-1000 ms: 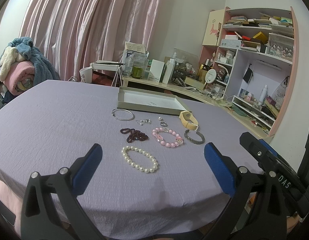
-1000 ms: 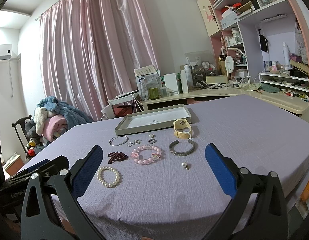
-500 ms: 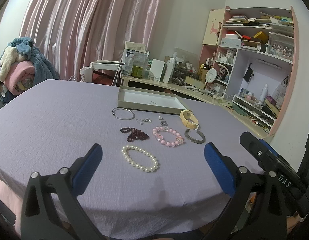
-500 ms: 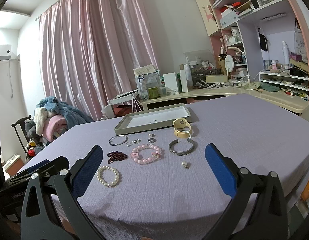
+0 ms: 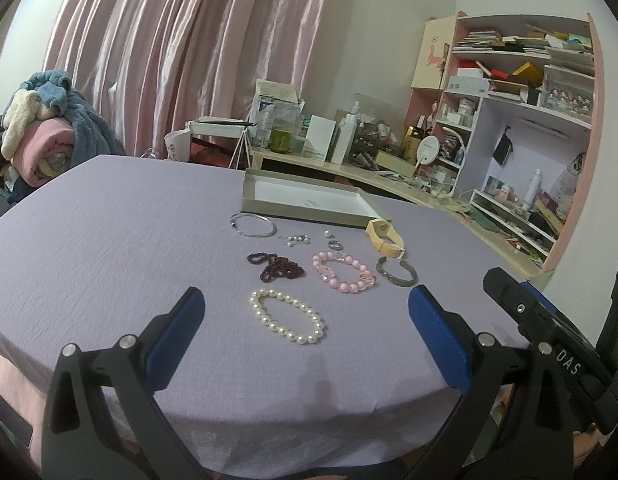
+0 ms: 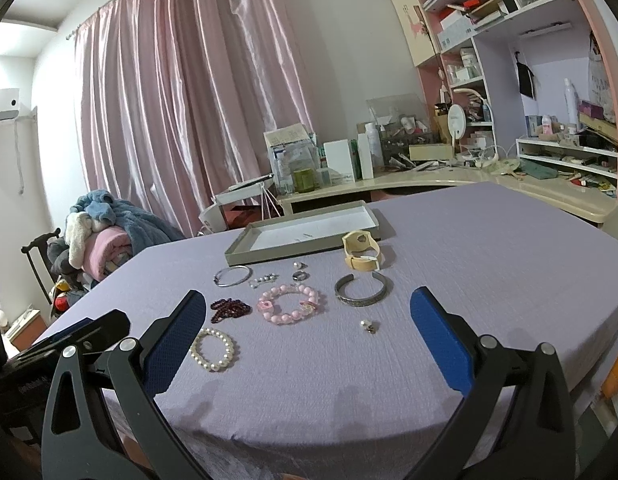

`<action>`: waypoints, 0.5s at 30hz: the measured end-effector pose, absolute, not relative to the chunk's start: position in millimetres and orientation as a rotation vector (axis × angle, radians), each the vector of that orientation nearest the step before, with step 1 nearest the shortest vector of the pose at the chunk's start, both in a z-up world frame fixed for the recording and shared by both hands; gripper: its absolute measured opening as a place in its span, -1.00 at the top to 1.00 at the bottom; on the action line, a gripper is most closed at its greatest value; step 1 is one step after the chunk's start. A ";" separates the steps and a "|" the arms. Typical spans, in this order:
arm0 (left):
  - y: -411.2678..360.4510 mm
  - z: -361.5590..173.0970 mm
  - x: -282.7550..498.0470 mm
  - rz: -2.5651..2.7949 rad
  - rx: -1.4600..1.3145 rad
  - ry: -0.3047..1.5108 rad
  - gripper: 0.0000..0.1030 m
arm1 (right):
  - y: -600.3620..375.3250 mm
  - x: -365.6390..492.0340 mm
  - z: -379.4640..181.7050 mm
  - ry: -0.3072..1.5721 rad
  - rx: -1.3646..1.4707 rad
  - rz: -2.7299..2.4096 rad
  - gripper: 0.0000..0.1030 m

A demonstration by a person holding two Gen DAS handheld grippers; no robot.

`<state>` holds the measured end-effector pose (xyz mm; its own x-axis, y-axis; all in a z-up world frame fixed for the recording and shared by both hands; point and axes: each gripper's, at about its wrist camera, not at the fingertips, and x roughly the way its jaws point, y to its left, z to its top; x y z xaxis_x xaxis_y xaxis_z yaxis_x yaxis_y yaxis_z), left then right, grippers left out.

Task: Organize jewelry
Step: 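Lower the left tool to the pearl bracelet and close on it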

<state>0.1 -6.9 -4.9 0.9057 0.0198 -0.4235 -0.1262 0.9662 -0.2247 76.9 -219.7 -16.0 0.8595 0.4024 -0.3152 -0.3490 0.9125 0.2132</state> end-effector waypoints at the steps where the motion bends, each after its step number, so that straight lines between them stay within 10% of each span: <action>1: -4.2 -4.3 0.5 0.079 -0.252 0.437 -0.96 | -218.5 82.5 -20.6 0.376 0.146 0.391 -0.97; 15: 21.1 -38.0 38.0 0.104 -0.269 0.557 -0.96 | -212.6 157.0 -62.7 0.656 0.096 0.372 -0.52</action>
